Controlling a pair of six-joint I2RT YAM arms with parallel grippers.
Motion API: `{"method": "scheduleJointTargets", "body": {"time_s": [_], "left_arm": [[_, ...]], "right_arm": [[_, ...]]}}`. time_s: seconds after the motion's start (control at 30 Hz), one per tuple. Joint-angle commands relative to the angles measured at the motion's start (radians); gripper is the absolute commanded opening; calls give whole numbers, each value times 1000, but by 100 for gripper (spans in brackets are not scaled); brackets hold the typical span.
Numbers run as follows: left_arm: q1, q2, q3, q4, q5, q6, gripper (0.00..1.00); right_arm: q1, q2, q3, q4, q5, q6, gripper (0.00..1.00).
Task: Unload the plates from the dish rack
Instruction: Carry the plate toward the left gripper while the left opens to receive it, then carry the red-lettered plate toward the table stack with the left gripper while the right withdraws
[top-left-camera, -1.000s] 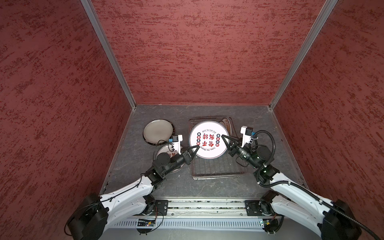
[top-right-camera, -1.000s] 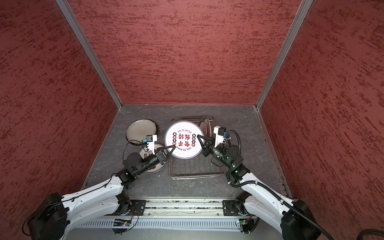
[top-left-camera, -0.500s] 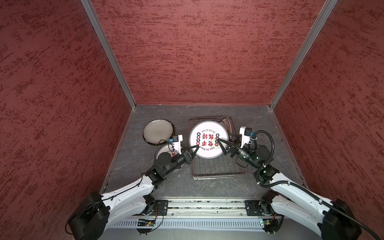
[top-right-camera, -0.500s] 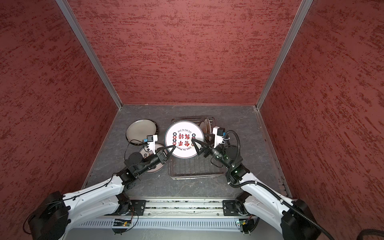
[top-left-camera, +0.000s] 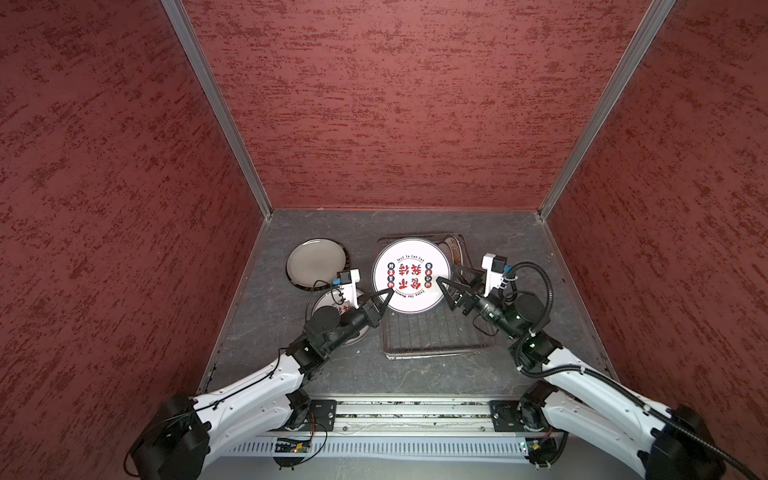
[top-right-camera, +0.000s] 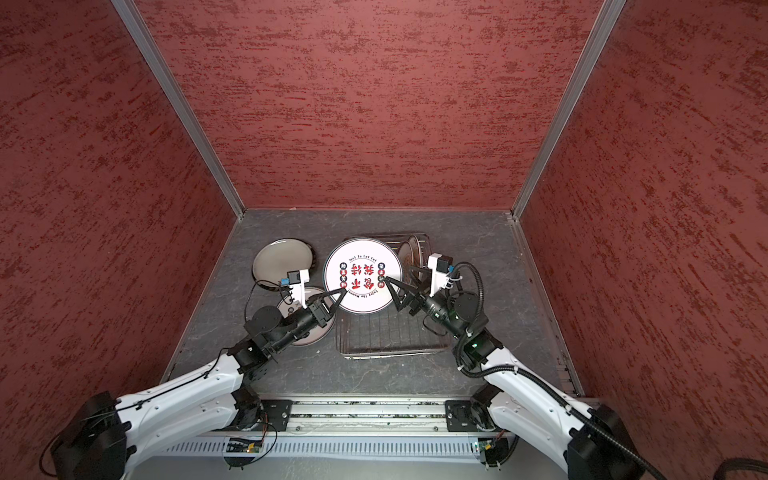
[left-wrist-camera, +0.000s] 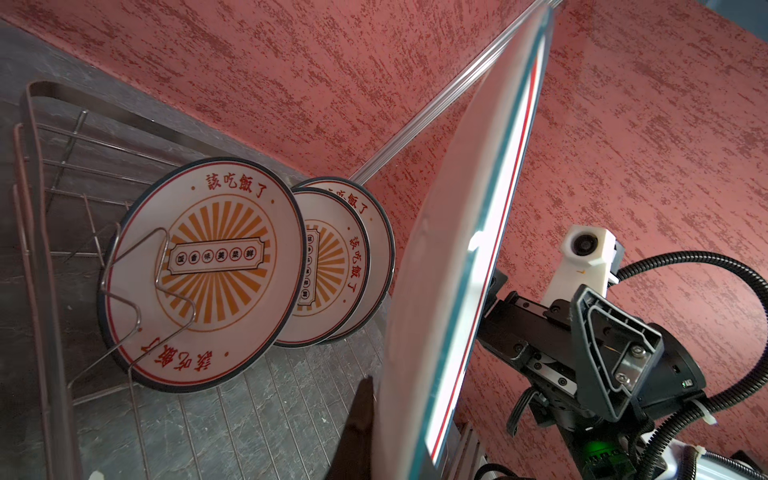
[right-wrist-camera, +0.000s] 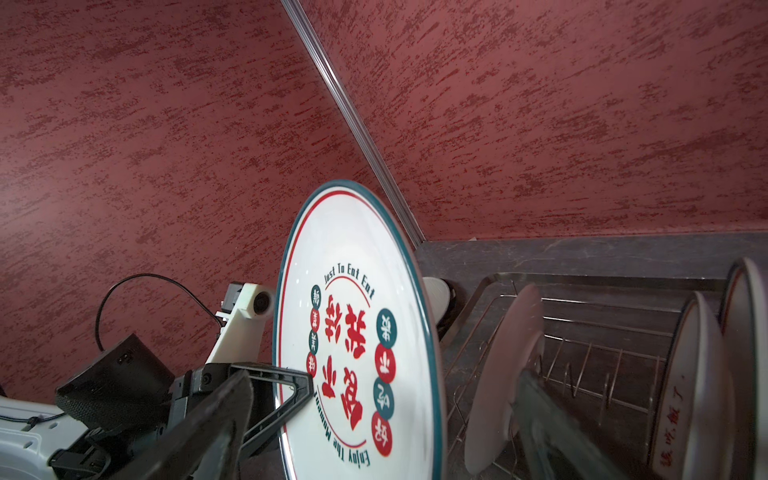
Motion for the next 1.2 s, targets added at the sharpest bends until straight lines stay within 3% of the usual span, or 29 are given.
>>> {"method": "scheduleJointTargets", "body": {"time_s": [0.0, 0.13, 0.33, 0.63, 1.0, 1.17], "left_arm": [[22, -62, 3, -10, -47, -18, 0], [59, -146, -13, -81, -68, -35, 0], [75, -180, -52, -55, -95, -86, 0], [201, -303, -50, -268, -75, -127, 0], [424, -387, -42, -484, 58, -226, 0], [470, -396, -45, -536, 70, -238, 0]], "right_arm": [[5, -24, -11, -8, 33, -22, 99], [5, -20, -6, -10, 15, -38, 99], [11, 45, 63, -47, -71, -84, 99], [62, 190, 177, -108, -99, -133, 99], [224, 368, 355, -234, 139, -275, 99], [265, 429, 412, -269, 197, -316, 99]]}}
